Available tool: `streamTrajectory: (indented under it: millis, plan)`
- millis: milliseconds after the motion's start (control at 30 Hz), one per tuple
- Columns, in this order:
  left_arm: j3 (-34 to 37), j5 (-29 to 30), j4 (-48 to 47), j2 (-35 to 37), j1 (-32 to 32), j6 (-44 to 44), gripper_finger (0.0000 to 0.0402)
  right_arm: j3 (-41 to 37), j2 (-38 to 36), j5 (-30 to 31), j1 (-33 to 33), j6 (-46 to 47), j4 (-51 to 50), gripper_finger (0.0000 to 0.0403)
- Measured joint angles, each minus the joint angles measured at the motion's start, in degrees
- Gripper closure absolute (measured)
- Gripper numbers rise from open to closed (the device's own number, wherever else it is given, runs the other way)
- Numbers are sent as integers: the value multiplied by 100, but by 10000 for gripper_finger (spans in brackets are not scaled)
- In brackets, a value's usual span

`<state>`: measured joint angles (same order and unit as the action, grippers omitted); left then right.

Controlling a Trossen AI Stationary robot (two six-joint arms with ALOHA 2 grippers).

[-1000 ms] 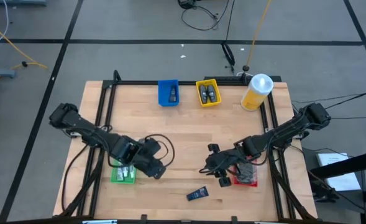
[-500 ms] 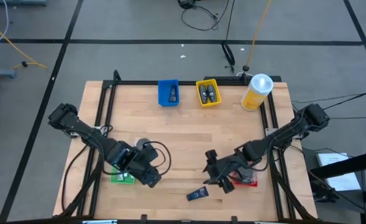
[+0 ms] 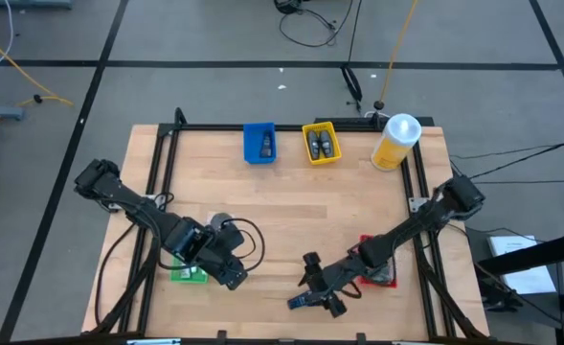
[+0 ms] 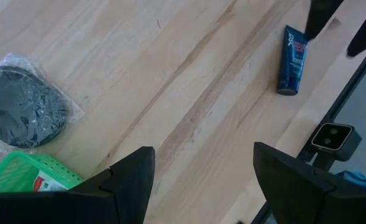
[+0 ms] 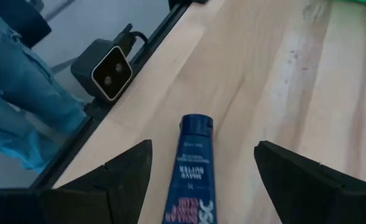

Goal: Pick & Place Travel size toiletries
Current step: Put the blue shave cream into the blue bin

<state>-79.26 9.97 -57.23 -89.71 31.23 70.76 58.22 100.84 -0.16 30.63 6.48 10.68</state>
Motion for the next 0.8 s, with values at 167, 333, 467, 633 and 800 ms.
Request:
streamTrajectory:
  millis: [167, 333, 467, 633, 800]
  plan:
    - [0, -8, -8, 0, 4, 343, 133, 0, 413, -4, 73, 322, 477, 124]
    - [0, -8, -21, 0, 8, 378, 133, 2, 634, -10, 90, 339, 565, 124]
    - [0, -8, -66, 0, 8, 256, 133, 2, 849, -6, 94, 344, 537, 124]
    - [2, -70, -265, 0, 8, 188, 133, 2, 1006, 28, 115, 505, 485, 124]
    - [3, -108, -311, 0, 4, 29, 133, 15, 1096, 164, 111, 586, 135, 124]
